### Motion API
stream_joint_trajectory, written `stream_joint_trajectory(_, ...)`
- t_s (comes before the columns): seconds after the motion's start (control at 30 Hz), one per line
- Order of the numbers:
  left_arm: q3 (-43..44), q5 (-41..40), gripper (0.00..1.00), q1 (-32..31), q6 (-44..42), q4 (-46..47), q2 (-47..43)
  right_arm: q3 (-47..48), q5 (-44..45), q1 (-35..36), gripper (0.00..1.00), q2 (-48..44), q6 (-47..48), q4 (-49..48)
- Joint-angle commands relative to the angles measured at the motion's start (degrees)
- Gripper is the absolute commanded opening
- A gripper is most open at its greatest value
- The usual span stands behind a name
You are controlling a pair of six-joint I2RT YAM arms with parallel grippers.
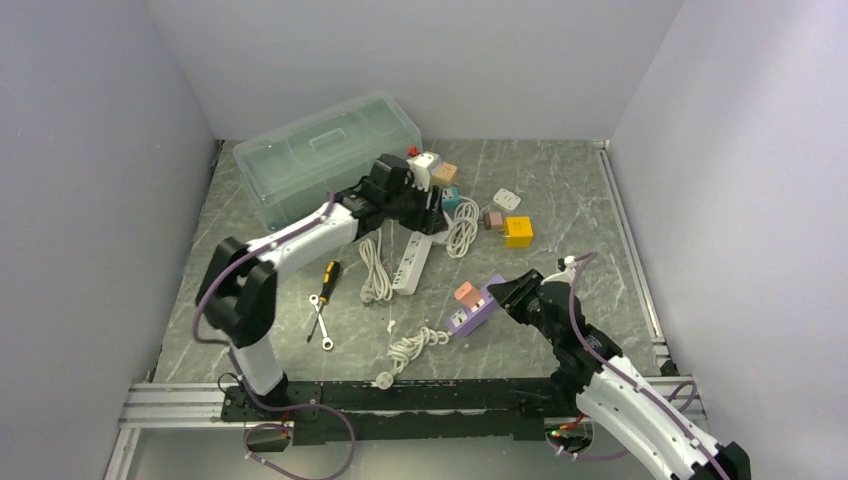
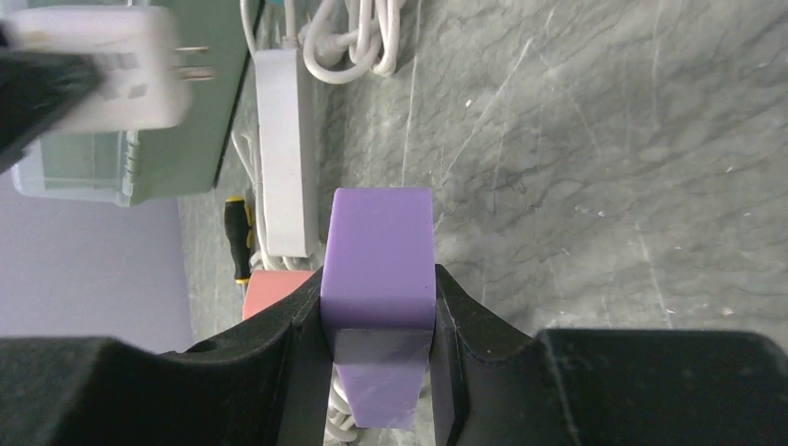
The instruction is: Pull the plug off the socket
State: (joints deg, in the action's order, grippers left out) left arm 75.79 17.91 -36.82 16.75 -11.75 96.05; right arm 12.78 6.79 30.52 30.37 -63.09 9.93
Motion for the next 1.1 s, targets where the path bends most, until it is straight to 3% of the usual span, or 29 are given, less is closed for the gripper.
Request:
stream_joint_trajectory(0.0,6.8,-3.0,0.0,-3.1,-3.8,-1.7,7.7,1.2,5.6,-0.2,0.0,-6.7,2.4,5.9)
stream_joint_trajectory(0.43,13.2,-5.0,0.0,-7.4,-7.0,-7.6,21.1,0.3,4.2,-0.4,0.0,-5.2,0.9,5.0)
stream_joint_trajectory(0.57,13.8,-7.4,0.17,-7.5,-7.5,-9.1,22.0,0.5,4.1,-0.4,0.0,-4.7,1.2,4.8)
stream_joint_trajectory(0.9,13.8,-8.2,0.72,-7.6,-7.7,-9.6,20.7,0.1,4.2,-0.4,0.0,-5.8,0.7,5.7)
stream_joint_trajectory(1.07,14.4,-9.3,0.86,-7.5,-7.3,-10.3,19.7,0.5,4.2,-0.4,0.0,-5.7,0.9,6.0)
